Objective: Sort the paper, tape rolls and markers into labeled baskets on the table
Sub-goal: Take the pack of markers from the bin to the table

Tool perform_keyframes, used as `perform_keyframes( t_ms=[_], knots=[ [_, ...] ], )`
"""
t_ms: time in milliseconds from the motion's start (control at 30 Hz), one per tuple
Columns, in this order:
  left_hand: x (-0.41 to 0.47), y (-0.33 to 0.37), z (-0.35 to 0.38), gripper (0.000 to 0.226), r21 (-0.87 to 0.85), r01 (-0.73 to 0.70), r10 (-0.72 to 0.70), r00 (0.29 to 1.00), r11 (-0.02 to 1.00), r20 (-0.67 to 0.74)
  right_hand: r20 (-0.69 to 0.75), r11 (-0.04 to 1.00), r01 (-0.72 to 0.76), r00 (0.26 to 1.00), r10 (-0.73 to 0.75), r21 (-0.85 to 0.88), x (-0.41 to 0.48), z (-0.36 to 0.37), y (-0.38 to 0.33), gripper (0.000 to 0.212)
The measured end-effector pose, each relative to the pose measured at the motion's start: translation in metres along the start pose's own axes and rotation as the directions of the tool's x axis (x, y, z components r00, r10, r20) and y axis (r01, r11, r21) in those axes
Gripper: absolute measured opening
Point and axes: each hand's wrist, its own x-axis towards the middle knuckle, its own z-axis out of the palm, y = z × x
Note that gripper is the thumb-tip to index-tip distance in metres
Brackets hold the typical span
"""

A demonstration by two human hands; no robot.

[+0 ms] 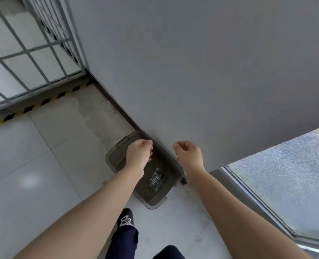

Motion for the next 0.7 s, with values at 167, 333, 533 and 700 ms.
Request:
perform_keyframes(
  t_ms=[167,333,533,700],
  knots=[
    [0.057,-0.019,0.009,0.020,0.051,0.076,-0.077,0.997,0.996,0.007,0.005,0.994,-0.091,0.996,0.091,-0.052,0.046,0.028,0.019,0.013],
    [0.105,-0.057,0.021,0.023,0.095,0.134,-0.132,0.991,0.986,-0.022,0.036,0.979,-0.181,0.982,0.186,-0.097,0.088,0.054,0.060,0.012],
    [0.161,-0.120,0.047,0.019,0.127,0.227,-0.221,0.974,0.966,-0.056,0.058,0.954,-0.290,0.954,0.294,-0.068,0.135,0.079,0.120,0.020],
    [0.213,-0.184,0.067,0.019,0.146,0.291,-0.283,0.956,0.946,-0.074,0.050,0.927,-0.374,0.925,0.376,-0.033,0.177,0.115,0.186,0.011]
  ],
)
